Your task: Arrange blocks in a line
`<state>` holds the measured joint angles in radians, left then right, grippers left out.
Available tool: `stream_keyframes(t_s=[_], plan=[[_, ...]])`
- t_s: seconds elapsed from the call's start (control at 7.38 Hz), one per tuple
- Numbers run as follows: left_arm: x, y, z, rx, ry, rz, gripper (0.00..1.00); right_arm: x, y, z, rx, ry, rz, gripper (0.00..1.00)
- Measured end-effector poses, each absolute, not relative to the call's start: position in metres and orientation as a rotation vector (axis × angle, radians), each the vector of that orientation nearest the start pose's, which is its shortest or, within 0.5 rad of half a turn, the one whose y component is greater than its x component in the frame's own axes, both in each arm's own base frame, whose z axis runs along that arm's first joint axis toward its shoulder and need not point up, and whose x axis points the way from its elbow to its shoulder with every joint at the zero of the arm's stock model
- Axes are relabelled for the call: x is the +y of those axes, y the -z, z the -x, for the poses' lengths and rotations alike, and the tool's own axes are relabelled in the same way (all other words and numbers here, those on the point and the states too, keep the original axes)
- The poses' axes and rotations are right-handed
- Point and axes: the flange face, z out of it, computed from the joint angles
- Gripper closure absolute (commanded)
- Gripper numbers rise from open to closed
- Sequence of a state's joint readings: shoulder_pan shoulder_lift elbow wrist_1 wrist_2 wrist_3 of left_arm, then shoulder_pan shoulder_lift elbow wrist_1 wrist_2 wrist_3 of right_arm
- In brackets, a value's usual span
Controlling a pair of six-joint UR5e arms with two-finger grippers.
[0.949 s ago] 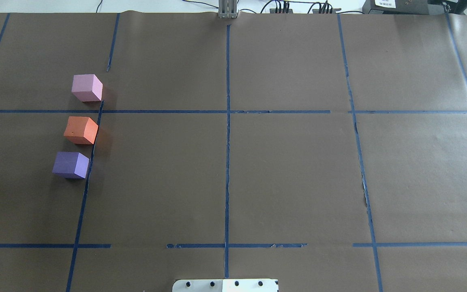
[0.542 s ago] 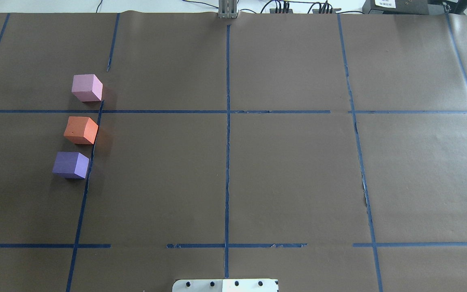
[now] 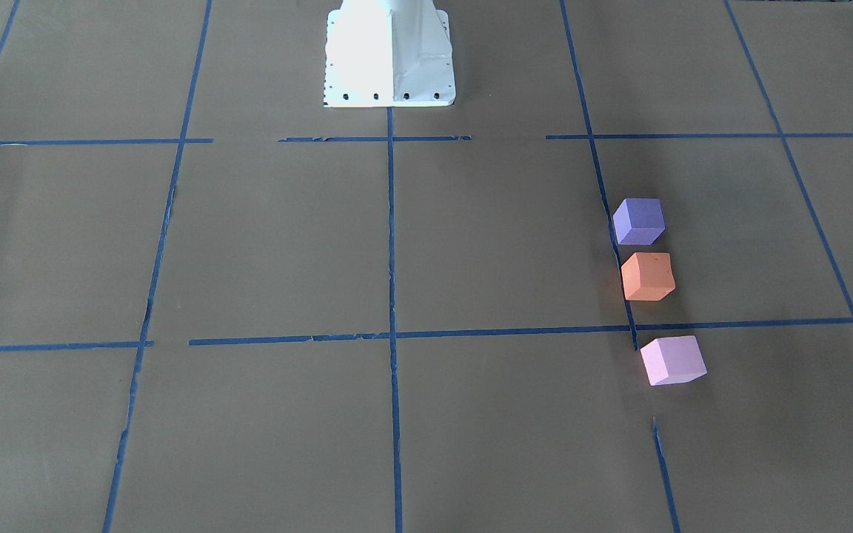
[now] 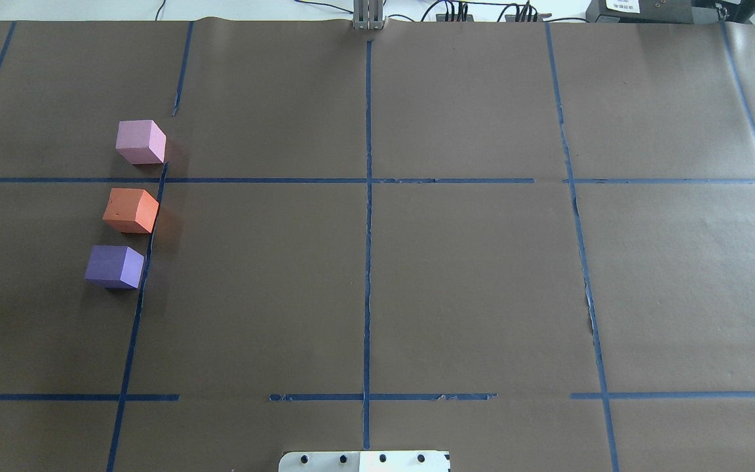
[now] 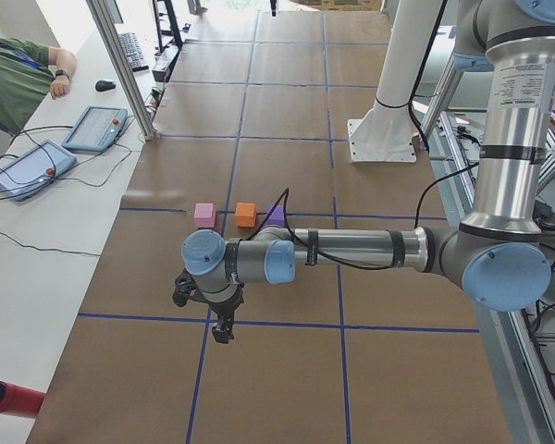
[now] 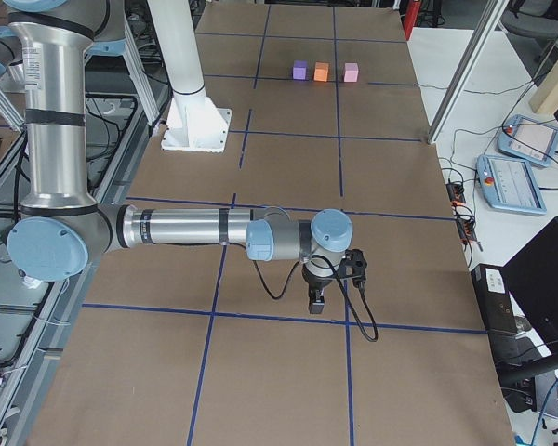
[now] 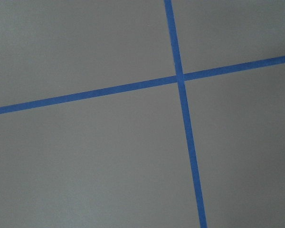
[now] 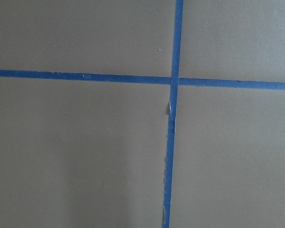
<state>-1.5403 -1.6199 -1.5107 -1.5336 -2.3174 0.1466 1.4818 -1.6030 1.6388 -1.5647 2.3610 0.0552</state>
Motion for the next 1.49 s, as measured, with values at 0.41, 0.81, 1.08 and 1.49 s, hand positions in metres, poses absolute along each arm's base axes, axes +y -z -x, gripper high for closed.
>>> stream_keyframes(t_s=[0.41,0.81,1.08,1.49], plan=[[-0.512,-0.667,0.05,0.748,-0.144,-0.006,0.0,-0.484,-0.639,-0.02,-0.791,0.048,0.018,0.0],[-0.512,-0.664,0.058,0.748,-0.131,-0.019,0.0,-0.485,-0.639,-0.02,-0.791,0.049,0.017,0.0],[-0.512,-0.663,0.064,0.747,-0.121,-0.03,0.0,-0.485,-0.639,-0.02,-0.791,0.048,0.018,0.0],[-0.512,-0.662,0.067,0.747,-0.116,-0.034,0.0,-0.485,-0.639,-0.019,-0.791,0.049,0.017,0.0]])
